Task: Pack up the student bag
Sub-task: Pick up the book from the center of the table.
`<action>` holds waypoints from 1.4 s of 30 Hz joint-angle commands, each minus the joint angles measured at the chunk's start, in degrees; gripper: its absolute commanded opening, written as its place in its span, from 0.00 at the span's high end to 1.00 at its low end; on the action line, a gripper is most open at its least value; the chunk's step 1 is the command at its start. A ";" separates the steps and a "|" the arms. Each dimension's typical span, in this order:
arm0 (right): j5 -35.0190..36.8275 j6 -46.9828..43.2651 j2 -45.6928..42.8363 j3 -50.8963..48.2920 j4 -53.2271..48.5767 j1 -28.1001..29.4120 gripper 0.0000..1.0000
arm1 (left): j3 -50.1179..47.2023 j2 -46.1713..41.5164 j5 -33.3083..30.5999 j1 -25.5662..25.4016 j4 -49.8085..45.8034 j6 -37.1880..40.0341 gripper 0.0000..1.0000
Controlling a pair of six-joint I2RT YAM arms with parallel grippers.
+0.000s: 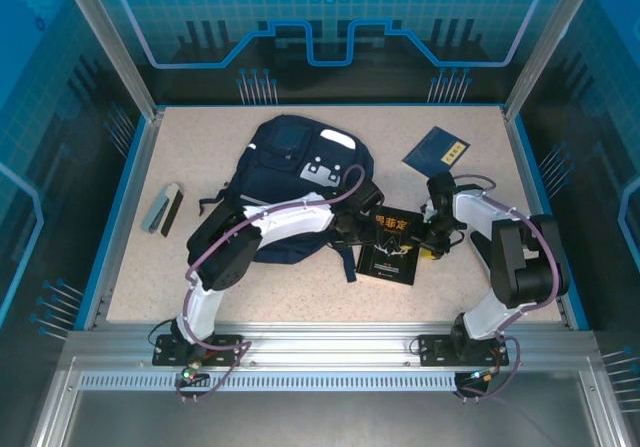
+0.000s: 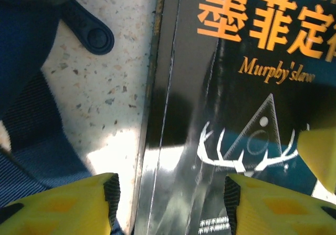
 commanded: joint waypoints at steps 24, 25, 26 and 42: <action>-9.69 -0.73 -6.72 3.80 -7.07 1.35 0.74 | -0.67 7.37 3.65 0.03 -4.56 -1.41 0.70; -10.19 -0.47 -7.09 3.89 -7.04 1.48 0.74 | -0.58 7.51 3.41 0.07 -4.89 -1.19 0.70; -10.46 -0.22 -7.44 3.89 -6.94 1.68 0.76 | -0.46 7.64 3.23 0.08 -5.13 -0.96 0.70; -9.55 -1.94 -15.68 7.41 -5.16 0.41 1.00 | 0.31 -6.98 11.86 6.15 -0.56 2.63 0.36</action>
